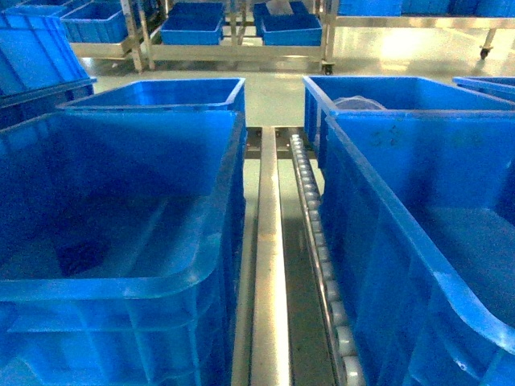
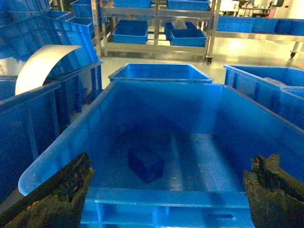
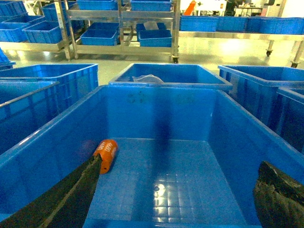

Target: Sort blue parts and orange caps into right shelf containers

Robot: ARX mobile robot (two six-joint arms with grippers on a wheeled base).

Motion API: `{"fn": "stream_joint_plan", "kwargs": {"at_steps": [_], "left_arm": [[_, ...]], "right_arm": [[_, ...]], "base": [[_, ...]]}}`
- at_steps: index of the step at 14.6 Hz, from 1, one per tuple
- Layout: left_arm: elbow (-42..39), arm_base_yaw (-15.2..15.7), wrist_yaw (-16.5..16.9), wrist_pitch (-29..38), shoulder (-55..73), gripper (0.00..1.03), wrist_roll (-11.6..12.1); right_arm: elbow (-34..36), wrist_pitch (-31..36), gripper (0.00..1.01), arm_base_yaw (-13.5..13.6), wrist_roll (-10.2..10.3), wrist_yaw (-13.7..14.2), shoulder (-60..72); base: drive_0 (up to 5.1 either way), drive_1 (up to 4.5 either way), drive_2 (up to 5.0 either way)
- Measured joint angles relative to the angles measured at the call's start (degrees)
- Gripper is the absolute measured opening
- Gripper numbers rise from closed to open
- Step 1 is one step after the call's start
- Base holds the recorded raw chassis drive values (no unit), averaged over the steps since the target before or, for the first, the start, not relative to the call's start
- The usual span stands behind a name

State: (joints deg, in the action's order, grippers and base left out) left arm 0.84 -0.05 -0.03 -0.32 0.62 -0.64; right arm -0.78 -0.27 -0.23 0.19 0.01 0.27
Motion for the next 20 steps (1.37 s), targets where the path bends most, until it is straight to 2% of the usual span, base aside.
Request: {"fn": "stream_joint_plan", "kwargs": {"at_steps": [20], "left_arm": [[0.0, 0.0, 0.0, 0.0, 0.0, 0.98, 0.0]], "right_arm": [[0.0, 0.0, 0.98, 0.0, 0.0, 0.0, 0.0]], "base": [[0.0, 0.0, 0.0]]}}
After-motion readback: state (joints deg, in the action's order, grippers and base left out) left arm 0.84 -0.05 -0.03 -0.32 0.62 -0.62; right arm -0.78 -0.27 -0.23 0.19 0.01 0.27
